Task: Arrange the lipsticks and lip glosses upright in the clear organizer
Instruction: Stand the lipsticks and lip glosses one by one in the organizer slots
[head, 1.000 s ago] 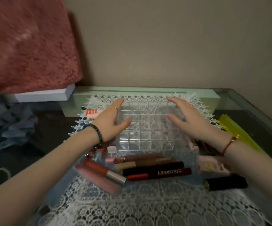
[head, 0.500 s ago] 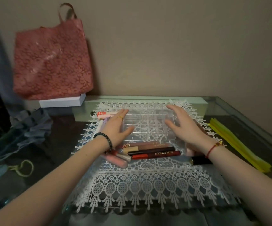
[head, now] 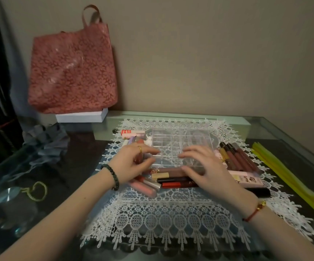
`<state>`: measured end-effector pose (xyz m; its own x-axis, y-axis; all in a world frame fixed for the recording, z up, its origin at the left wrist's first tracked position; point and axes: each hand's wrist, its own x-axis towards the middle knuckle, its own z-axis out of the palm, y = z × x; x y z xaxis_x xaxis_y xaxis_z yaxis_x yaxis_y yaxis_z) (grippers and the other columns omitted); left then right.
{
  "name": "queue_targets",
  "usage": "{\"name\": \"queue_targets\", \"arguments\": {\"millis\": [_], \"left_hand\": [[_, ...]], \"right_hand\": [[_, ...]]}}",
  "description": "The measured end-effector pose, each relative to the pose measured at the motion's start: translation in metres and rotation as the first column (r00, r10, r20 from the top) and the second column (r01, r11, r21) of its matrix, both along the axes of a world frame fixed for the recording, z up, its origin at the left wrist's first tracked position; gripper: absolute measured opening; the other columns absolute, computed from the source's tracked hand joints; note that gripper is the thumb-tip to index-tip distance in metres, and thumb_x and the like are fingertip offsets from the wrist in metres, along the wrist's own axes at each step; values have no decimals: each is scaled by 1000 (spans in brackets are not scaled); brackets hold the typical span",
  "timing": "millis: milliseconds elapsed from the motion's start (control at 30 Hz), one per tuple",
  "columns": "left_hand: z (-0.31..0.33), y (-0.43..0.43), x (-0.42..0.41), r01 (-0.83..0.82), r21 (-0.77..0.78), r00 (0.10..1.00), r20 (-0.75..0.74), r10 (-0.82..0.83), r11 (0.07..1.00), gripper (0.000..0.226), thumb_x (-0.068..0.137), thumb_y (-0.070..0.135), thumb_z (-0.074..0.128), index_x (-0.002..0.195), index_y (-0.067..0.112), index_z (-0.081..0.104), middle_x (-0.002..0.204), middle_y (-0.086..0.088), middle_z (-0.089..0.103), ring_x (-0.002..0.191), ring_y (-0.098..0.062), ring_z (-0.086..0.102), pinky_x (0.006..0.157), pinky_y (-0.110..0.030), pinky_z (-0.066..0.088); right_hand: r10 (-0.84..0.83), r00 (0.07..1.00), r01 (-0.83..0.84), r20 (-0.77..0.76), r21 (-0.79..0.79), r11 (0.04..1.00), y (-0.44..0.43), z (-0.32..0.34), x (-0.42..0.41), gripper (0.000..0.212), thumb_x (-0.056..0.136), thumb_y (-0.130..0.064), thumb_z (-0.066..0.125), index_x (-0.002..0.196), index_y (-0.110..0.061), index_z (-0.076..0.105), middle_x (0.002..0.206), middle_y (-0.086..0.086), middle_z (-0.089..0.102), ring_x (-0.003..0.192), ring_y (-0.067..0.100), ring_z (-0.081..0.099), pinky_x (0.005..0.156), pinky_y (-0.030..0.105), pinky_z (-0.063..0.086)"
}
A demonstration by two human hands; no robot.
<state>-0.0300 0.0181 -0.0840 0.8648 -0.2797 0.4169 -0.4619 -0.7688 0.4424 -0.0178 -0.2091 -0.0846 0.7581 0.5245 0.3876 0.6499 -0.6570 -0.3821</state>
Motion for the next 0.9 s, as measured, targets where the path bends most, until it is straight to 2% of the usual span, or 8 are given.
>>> {"name": "queue_targets", "arguments": {"millis": [67, 100, 167, 333, 533, 700, 800, 900], "left_hand": [[-4, 4, -1, 20, 34, 1000, 3, -20, 999, 40, 76, 49, 45, 102, 27, 67, 85, 26, 57, 77, 4, 54, 76, -15, 43], [-5, 6, -1, 30, 53, 1000, -8, -29, 998, 38, 76, 48, 47, 101, 28, 67, 86, 25, 58, 80, 5, 54, 79, -18, 44], [-7, 8, -1, 36, 101, 999, -41, -32, 994, 36, 75, 49, 48, 97, 29, 68, 87, 22, 62, 83, 1, 57, 82, -26, 48], [-2, 8, 1, 20, 268, 999, -42, -9, 963, 31, 78, 46, 53, 93, 26, 71, 86, 8, 71, 83, -12, 61, 85, -37, 49], [2, 7, 7, 53, 466, 984, -173, 32, 883, 32, 87, 44, 48, 116, 35, 57, 106, 5, 63, 103, -13, 50, 98, -33, 34], [6, 5, 4, 90, 444, 980, -201, 2, 892, 36, 86, 48, 42, 115, 34, 58, 106, 8, 64, 103, -10, 50, 104, -35, 31], [5, 5, 4, 146, 388, 983, -164, -88, 910, 59, 76, 69, 27, 104, 33, 65, 97, 13, 67, 96, -6, 55, 105, -47, 29], [5, 6, 7, 148, 391, 980, -182, -82, 908, 68, 72, 74, 19, 101, 34, 65, 99, 14, 66, 98, -6, 55, 106, -52, 28]], "right_hand": [[32, 999, -31, 4, -52, 998, 3, -3, -1, 28, 90, -31, 49, 117, -31, 52, 116, -23, 42, 113, -8, 29, 100, 8, 15], [45, 999, -45, -2, -80, 996, 5, -4, 0, 26, 90, -31, 49, 116, -30, 54, 114, -21, 47, 111, -6, 33, 101, 11, 21], [61, 998, -63, -17, -110, 992, 8, -4, 4, 25, 91, -31, 48, 114, -28, 56, 110, -17, 53, 104, -5, 38, 96, 17, 30], [77, 996, -84, -44, -178, 980, 13, -5, 12, 26, 92, -34, 45, 115, -28, 55, 110, -16, 54, 101, -2, 41, 89, 15, 30], [94, 993, -106, -67, -193, 976, 12, -9, 16, 26, 93, -34, 43, 115, -27, 54, 112, -13, 56, 105, 2, 44, 94, 18, 33], [121, 989, -136, -87, -188, 973, 13, -7, 17, 23, 92, -34, 44, 109, -28, 58, 108, -14, 57, 103, 1, 45, 94, 22, 37], [134, 987, -150, -91, -193, 970, 13, -4, 18, 20, 92, -34, 45, 103, -28, 61, 103, -14, 57, 100, 2, 44, 92, 23, 37], [133, 985, -155, -108, -239, 958, 14, 0, 20, 22, 92, -34, 44, 104, -28, 61, 104, -12, 55, 100, 4, 43, 92, 22, 36]]}}
